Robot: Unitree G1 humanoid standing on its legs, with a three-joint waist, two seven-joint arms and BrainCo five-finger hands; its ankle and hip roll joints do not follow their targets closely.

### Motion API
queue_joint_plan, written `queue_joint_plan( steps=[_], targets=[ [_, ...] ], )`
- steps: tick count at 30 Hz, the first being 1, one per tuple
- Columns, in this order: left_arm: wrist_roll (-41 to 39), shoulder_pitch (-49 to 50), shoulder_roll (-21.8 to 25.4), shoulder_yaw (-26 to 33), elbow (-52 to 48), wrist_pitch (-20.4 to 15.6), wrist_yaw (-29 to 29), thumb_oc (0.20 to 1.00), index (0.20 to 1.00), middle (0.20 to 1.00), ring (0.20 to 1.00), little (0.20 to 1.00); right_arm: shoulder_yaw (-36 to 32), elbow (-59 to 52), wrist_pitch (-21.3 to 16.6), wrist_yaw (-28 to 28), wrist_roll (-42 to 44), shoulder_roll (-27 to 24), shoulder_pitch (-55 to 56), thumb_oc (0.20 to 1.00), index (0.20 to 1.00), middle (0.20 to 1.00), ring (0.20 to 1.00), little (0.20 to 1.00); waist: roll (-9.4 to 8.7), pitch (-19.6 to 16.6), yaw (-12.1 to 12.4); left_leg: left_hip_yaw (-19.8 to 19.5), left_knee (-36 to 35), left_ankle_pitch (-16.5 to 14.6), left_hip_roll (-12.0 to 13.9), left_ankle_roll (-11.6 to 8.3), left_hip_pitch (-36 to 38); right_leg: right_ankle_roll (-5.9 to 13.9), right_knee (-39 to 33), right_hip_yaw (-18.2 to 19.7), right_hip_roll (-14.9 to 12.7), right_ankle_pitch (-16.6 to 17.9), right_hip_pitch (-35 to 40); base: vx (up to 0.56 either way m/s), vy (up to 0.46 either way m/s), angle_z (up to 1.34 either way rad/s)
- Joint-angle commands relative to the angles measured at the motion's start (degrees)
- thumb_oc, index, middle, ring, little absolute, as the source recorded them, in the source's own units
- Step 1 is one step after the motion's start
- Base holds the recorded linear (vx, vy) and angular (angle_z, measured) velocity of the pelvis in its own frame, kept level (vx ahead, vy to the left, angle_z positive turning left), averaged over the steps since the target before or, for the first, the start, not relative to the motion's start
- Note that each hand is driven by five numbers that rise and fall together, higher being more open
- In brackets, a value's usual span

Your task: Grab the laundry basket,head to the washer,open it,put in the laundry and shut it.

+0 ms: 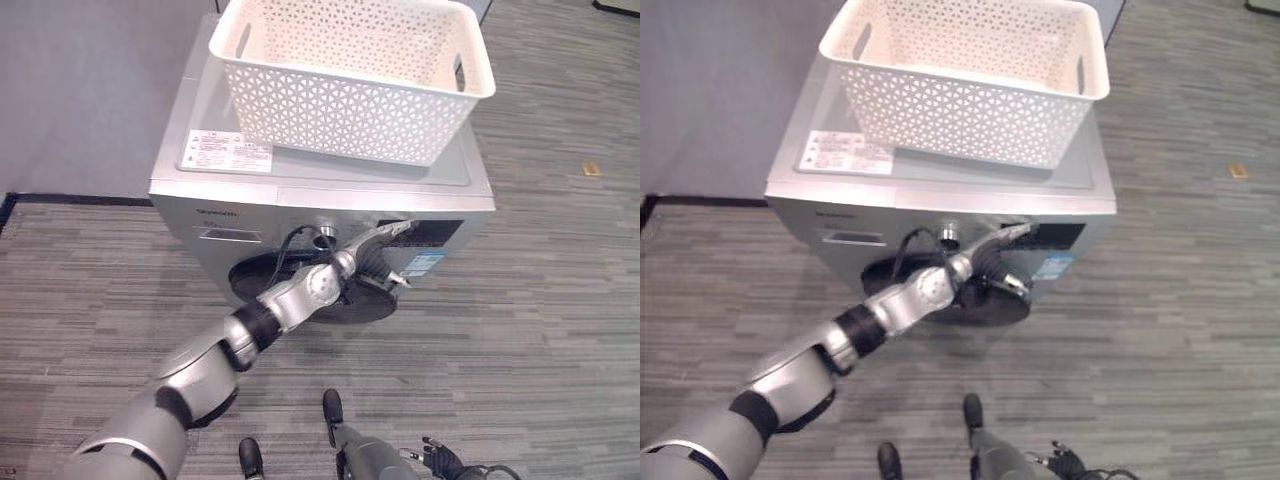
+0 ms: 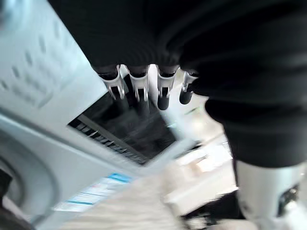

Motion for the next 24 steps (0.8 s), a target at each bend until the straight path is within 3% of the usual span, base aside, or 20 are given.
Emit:
queue_joint_plan(
  steps=[1,3,4,7,14,15,16,18,20,22,23,24],
  targets=[
    [2.33,2.12,2.74,-3.23,-4.37,-4.96,-6.48,1.0,1.0,1.0,1.0,1.0,-0.78,2.68,-1.53,0.05,-2.42,3.07,-0.57,1.0,1.0,1.0,1.0,1.0,-1.05,3.27,3.42,-5.59,-0.12,4.47,-0.92,0.62,-7.93,6.47,0.0,-5.75,-4.32,-6.42,3.25,-0.02,0.069,0.46],
    [1.98,4.26,3.96,-3.3,-5.94,-4.92,-7.43,1.0,1.0,1.0,1.0,1.0,-0.48,2.84,-1.46,-0.17,-2.62,3.47,-1.01,1.0,1.0,1.0,1.0,1.0,-1.01,3.66,3.75,-5.72,-0.12,4.49,-1.04,0.67,-7.68,6.42,0.0,-5.96,-4.42,-6.46,3.6,0.01,0.028,0.28],
    [0.93,10.08,6.87,-2.35,-8.57,-5.37,-8.37,1.0,1.0,1.0,1.0,1.0,-0.73,2.77,-1.71,-0.71,-2.49,3.8,-1.96,1.0,1.0,1.0,1.0,1.0,-0.75,4.4,4.87,-6.05,-0.12,4.5,-1.28,0.86,-7.37,6.3,0.0,-6.27,-4.57,-6.52,4.07,0.02,0.009,0.13],
    [0.83,18.82,9.38,-0.87,-9.78,-4.75,-9.77,1.0,1.0,1.0,1.0,1.0,-1.02,2.43,-1.94,-0.8,-0.96,4.4,-3.68,1.0,1.0,1.0,1.0,1.0,-0.47,5.26,6.2,-6.25,-0.12,4.36,-1.55,1.16,-6.77,6.09,0.0,-6.34,-4.73,-6.74,4.85,0.03,0.018,0.15],
    [3.48,25.76,8.56,0.02,-6.05,-3.05,-11.23,1.0,1.0,1.0,1.0,1.0,-1.88,2.55,-1.92,-1.3,1.6,4.33,-4.79,1.0,1.0,1.0,1.0,1.0,0.06,6.07,7.23,-6.27,-0.12,4.21,-1.69,1.39,-5.65,5.72,0.0,-6.5,-4.78,-7.23,6.08,0.02,0.002,0.06],
    [12.42,23.77,5.51,-3.22,0.26,-2.89,-10.42,1.0,1.0,1.0,1.0,1.0,-2.11,2.89,-1.94,-1.89,2.79,4.23,-5.76,1.0,1.0,1.0,1.0,1.0,0.11,6.37,7.15,-6.17,-0.12,4.19,-1.54,1.21,-5.25,5.63,0.0,-6.76,-4.69,-7.47,6.51,0.03,-0.01,0.05],
    [14.49,22.27,3.21,-4.63,4.13,-2.92,-9.66,1.0,1.0,1.0,1.0,1.0,-2.08,3.15,-1.72,-2.12,3.3,4.13,-6.16,1.0,1.0,1.0,1.0,1.0,0.19,6.55,7.0,-6.21,-0.12,4.28,-1.58,1.18,-5.38,5.61,0.0,-6.76,-4.67,-7.4,6.38,0.0,-0.009,0.21],
    [25.31,10.67,-8.1,-11.64,20.34,-2.59,-3.58,1.0,1.0,1.0,1.0,1.0,0.39,2.61,-1.77,-3.34,3.77,3.53,-7.52,1.0,1.0,1.0,1.0,1.0,0.19,7.82,5.32,-5.84,-0.12,4.87,-1.11,0.48,-6.66,5.67,0.0,-7.07,-4.53,-7.2,5.13,-0.08,-0.015,0.14],
    [29.71,2.2,-14.05,-13.25,30.01,-1.33,1.19,1.0,1.0,1.0,1.0,1.0,2.85,0.01,-2.5,-3.42,4.5,2.35,-8.54,1.0,1.0,1.0,1.0,1.0,-0.93,9.19,3.56,-5.52,-0.12,5.7,-0.53,0.06,-8.57,6.02,0.0,-6.65,-4.21,-6.27,2.87,-0.11,-0.032,0.02],
    [29.94,1.97,-14.59,-13.19,30.72,-1.53,1.61,1.0,1.0,1.0,1.0,1.0,2.8,-0.08,-2.44,-3.44,4.54,2.14,-8.7,1.0,1.0,1.0,1.0,1.0,-0.75,9.15,3.57,-5.52,-0.12,5.79,-0.53,0.05,-8.85,6.01,0.0,-6.63,-4.2,-6.19,2.58,-0.08,-0.042,-0.1],
    [31.75,-4.41,-18.54,-12.34,37.67,0.14,4.12,1.0,1.0,1.0,1.0,1.0,5.71,-2.57,-2.91,-3.66,2.83,0.18,-8.98,1.0,1.0,1.0,1.0,1.0,-3.05,9.87,1.67,-4.93,-0.12,6.32,0.49,-0.53,-11.09,6.33,0.0,-5.69,-3.47,-5.5,-0.07,-0.13,-0.083,-0.18],
    [31.87,-6.92,-20.25,-11.73,41.18,0.99,4.72,1.0,1.0,1.0,1.0,1.0,6.86,-4.22,-3.24,-3.53,2.93,-0.21,-9.68,1.0,1.0,1.0,1.0,1.0,-3.88,9.99,0.74,-4.8,-0.12,6.92,0.88,-0.6,-12.5,6.43,0.0,-5.34,-3.28,-4.84,-1.49,-0.15,-0.096,-0.18]
  ],
)
